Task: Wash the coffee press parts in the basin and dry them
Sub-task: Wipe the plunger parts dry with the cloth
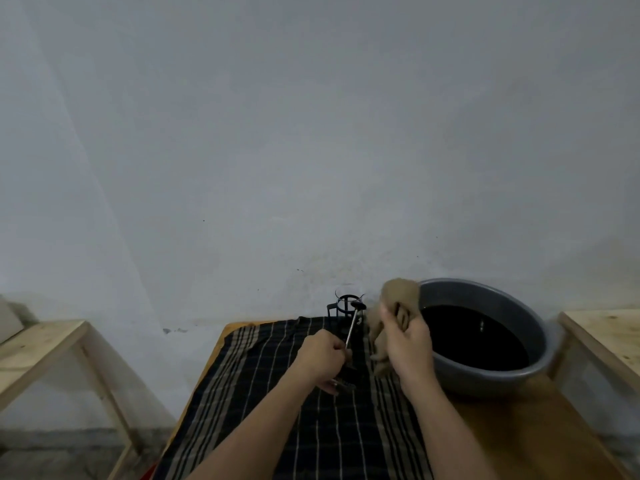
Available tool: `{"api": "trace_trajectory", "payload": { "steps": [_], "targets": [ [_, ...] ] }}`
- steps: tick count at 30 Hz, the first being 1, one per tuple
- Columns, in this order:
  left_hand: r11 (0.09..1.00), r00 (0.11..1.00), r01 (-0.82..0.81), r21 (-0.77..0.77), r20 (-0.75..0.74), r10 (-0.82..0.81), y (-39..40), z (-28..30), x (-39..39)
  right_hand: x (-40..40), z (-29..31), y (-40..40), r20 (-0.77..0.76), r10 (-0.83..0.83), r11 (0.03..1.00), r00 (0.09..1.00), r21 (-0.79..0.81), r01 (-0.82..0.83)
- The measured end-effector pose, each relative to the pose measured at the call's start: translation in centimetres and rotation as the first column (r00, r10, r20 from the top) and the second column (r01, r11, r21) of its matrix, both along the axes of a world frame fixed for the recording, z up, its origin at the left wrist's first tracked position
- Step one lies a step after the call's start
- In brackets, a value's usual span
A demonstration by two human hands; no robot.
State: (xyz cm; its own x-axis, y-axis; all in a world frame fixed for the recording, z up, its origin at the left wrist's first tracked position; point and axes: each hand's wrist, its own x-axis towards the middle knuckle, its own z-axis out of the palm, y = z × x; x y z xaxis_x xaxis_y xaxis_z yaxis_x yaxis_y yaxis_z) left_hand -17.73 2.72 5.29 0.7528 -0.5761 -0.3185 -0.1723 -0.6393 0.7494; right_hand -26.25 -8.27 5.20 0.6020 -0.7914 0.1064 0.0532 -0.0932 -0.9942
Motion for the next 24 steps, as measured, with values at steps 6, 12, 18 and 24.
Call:
{"api": "trace_trajectory", "payload": {
  "steps": [6,12,18,24],
  "targets": [
    [0.991,0.965,0.077,0.111,0.242,-0.102,-1.8,0.0,-1.0,2.8,-0.8,0.5,-0.189,0.097,0.988,0.977,0.138,-0.071],
    [0.987,0.964,0.094,0.127,0.238,-0.123,-2.2,-1.5,-1.5,2.6,-2.1,-0.5,-0.233,0.011,1.0,0.972,0.006,-0.01],
    [0.988,0.988,0.021,0.156,0.145,-0.044,-0.1,-1.9,-0.4,2.2,-2.6,-3.5,0.088,-0.09,0.752,0.992,0.659,0.01],
    [0.956,0.93,0.119,0.269,0.307,-0.202,-0.8,-2.2,0.2,1.2,-0.3,-3.0,-0.05,0.218,0.968,0.975,0.14,-0.209]
  ]
}}
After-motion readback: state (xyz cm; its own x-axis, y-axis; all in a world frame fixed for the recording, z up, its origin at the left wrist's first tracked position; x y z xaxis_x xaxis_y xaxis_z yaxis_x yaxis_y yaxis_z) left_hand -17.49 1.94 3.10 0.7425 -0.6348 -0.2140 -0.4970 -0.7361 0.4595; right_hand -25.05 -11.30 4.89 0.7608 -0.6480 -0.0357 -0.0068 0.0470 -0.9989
